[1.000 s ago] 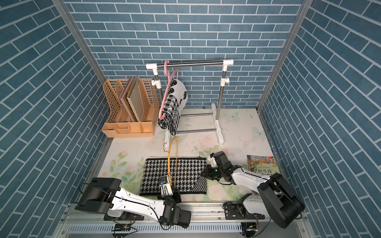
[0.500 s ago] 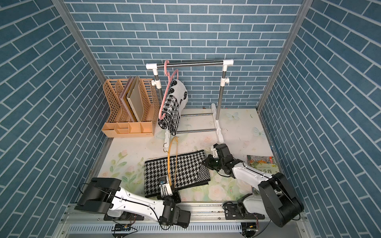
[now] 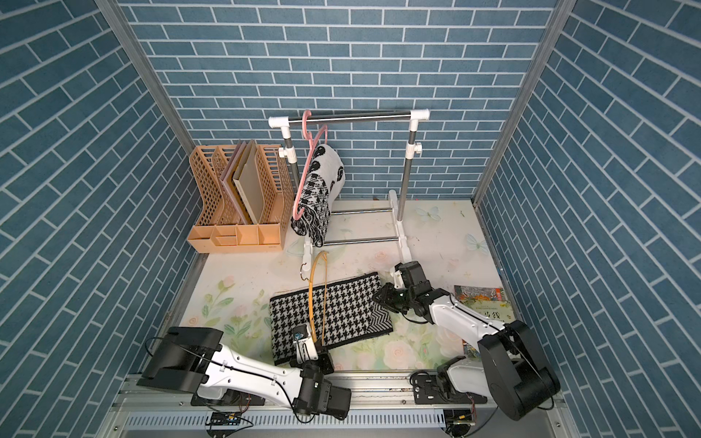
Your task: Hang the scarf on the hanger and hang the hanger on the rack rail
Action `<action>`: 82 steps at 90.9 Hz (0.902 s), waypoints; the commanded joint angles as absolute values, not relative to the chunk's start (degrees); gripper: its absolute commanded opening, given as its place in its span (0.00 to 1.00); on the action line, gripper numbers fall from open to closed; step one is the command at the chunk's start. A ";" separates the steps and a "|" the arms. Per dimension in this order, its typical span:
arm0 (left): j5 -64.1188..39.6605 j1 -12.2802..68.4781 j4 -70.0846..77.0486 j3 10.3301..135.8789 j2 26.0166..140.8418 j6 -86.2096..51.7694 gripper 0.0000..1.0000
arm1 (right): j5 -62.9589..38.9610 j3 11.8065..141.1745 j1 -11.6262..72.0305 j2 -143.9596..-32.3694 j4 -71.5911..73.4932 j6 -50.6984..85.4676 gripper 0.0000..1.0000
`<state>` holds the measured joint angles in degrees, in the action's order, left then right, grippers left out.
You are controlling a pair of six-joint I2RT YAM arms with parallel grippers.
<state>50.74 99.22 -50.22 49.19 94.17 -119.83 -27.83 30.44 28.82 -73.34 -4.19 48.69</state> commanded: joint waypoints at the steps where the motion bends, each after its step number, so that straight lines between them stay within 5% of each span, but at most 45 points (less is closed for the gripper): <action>1: 48.59 137.72 -50.45 49.09 94.53 -147.58 0.00 | -24.46 31.01 28.88 -74.50 -12.47 43.42 0.44; 19: 48.60 137.69 -50.41 49.13 94.66 -147.81 0.00 | -11.46 35.38 28.74 -71.85 -23.53 36.13 0.63; 30: 48.61 137.64 -50.37 49.00 94.71 -148.00 0.00 | -12.42 37.03 28.74 -68.96 -23.51 33.19 0.67; 55: 48.78 137.64 -50.74 49.04 94.98 -149.11 0.00 | -24.85 35.59 29.44 -77.52 -21.13 33.10 0.67; 82: 48.95 137.64 -51.24 49.13 95.26 -150.01 0.00 | -24.74 36.47 34.93 -86.77 -21.34 33.81 0.58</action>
